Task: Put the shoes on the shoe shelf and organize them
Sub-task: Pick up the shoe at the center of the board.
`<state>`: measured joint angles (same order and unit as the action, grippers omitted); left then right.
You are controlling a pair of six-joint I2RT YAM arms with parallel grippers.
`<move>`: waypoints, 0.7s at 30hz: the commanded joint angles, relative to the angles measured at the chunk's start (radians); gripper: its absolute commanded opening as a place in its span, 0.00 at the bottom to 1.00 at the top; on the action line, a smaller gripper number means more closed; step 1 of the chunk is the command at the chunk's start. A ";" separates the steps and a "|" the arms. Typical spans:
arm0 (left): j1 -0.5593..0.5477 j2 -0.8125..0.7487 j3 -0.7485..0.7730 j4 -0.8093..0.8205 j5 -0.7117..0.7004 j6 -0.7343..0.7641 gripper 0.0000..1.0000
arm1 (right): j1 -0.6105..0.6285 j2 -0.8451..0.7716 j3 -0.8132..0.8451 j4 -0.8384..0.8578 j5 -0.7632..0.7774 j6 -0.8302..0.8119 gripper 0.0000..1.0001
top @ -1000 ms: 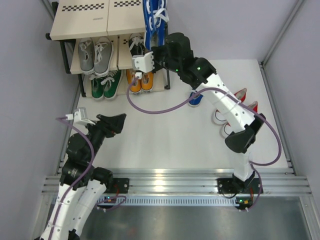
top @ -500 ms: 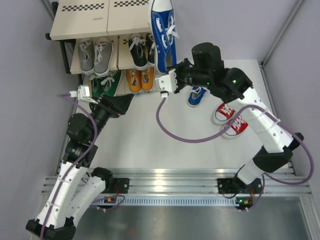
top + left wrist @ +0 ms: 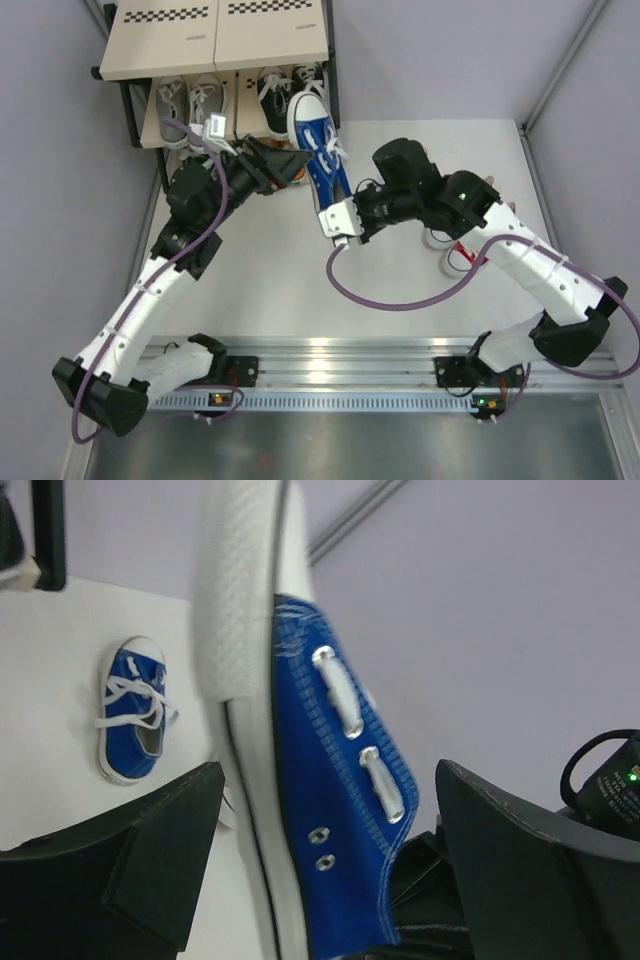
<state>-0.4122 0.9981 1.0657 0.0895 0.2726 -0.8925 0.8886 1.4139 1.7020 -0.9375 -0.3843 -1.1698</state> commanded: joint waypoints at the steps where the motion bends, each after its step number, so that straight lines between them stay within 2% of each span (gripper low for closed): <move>1: -0.083 0.051 0.062 0.050 0.002 0.021 0.92 | 0.026 -0.085 -0.011 0.091 -0.056 0.004 0.00; 5: -0.148 0.086 0.042 0.049 -0.030 0.023 0.96 | 0.036 -0.099 -0.034 0.089 -0.068 0.015 0.00; 9: -0.163 0.093 -0.012 0.039 -0.067 0.044 0.95 | 0.039 -0.112 -0.050 0.088 -0.079 0.021 0.00; 12: -0.163 0.086 -0.019 -0.030 -0.110 0.085 0.95 | 0.041 -0.121 -0.056 0.088 -0.074 0.022 0.00; 16: -0.165 0.074 -0.044 -0.036 -0.107 0.089 0.96 | 0.041 -0.139 -0.068 0.083 -0.091 0.019 0.00; 20: -0.163 0.092 -0.032 -0.017 -0.005 0.047 0.91 | 0.041 -0.142 -0.088 0.092 -0.110 0.036 0.00; 21: -0.163 0.099 -0.029 0.005 0.016 0.031 0.83 | 0.041 -0.144 -0.099 0.098 -0.111 0.039 0.00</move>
<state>-0.5758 1.0912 1.0359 0.0559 0.2264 -0.8478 0.9100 1.3285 1.5909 -0.9707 -0.4450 -1.1080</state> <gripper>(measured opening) 0.877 0.075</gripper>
